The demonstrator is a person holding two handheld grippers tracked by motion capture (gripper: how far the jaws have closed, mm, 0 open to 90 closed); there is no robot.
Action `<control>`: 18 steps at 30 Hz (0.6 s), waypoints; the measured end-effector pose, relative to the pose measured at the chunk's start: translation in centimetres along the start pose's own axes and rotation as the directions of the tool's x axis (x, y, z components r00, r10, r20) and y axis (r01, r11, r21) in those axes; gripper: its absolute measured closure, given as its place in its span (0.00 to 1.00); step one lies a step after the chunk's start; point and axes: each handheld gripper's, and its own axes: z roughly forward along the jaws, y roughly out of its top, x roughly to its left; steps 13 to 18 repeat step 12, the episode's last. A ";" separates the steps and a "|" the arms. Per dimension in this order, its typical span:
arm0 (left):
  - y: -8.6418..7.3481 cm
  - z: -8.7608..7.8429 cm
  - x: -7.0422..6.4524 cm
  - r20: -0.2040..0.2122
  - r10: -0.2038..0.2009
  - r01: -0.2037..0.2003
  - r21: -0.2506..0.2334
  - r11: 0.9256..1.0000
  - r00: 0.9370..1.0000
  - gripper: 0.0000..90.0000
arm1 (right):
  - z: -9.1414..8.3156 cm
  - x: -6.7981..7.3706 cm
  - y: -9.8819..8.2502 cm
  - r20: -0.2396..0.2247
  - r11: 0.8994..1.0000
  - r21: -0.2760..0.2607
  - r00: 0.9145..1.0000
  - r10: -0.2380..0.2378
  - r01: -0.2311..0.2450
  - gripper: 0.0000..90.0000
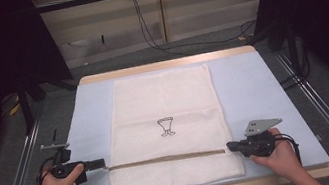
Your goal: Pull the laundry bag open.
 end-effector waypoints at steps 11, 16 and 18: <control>0.5 1.3 0.7 -0.384 0.185 -0.270 -0.181 0.946 0.905 0.37 | -1.8 -4.2 -0.4 0.324 0.995 -0.095 0.943 0.072 -0.043 0.39; 0.6 1.5 0.8 -0.413 0.201 -0.293 -0.173 0.940 0.888 0.35 | -1.8 -4.4 -0.5 0.327 0.995 -0.087 0.942 0.079 -0.053 0.39; 0.6 1.5 0.8 -0.413 0.201 -0.293 -0.173 0.940 0.888 0.35 | -1.8 -4.4 -0.5 0.327 0.995 -0.087 0.942 0.079 -0.053 0.39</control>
